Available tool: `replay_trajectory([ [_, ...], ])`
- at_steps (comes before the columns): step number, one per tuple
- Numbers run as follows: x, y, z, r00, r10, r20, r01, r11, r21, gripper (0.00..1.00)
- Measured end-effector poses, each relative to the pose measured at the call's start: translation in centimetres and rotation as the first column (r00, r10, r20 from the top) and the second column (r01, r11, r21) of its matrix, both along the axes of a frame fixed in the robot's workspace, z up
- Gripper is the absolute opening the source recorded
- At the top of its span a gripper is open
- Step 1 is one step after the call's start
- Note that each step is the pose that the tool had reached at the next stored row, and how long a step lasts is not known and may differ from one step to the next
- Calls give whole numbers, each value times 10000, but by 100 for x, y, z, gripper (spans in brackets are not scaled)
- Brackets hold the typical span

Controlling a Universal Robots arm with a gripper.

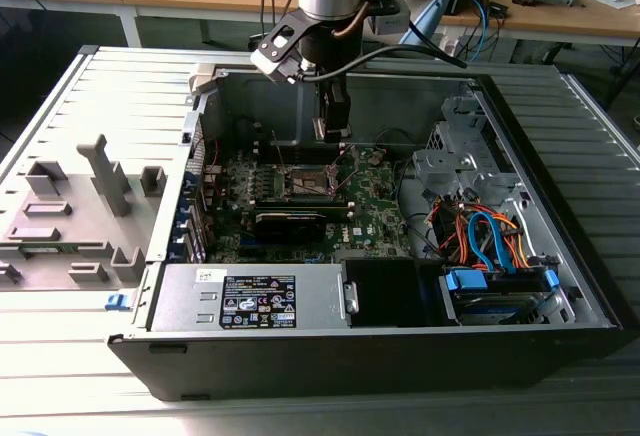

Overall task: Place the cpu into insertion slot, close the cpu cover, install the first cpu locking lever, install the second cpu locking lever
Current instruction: 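Place the cpu into insertion slot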

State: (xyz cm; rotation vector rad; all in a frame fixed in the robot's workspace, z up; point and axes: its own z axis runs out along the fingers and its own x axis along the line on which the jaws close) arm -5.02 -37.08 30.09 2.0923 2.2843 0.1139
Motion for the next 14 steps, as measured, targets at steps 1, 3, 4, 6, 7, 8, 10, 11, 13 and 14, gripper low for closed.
replay_trajectory([
  [1, 0, 0, 0, 10000, -5, 0, 5, 10000, 0, 54],
  [3, 0, 0, 0, 10000, -16, 0, 16, 10000, -1, 54],
  [4, 0, 0, -1, 10000, -26, 0, 26, 10000, 0, 54],
  [6, 0, 0, -2, 10000, -45, 0, 45, 10000, 0, 54],
  [7, 0, 0, -2, 10000, -56, 0, 56, 10000, 0, 54],
  [8, 0, 0, -2, 10000, -63, 0, 63, 10000, 0, 54],
  [10, 0, 0, -3, 10000, -77, 0, 77, 10000, 0, 54],
  [11, 0, 0, -3, 10000, -83, 0, 83, 10000, 0, 54],
  [13, 0, 0, -4, 10000, -95, 0, 95, 10000, 0, 54],
  [14, 0, 0, -4, 9999, -110, 0, 110, 9999, 0, 54],
])
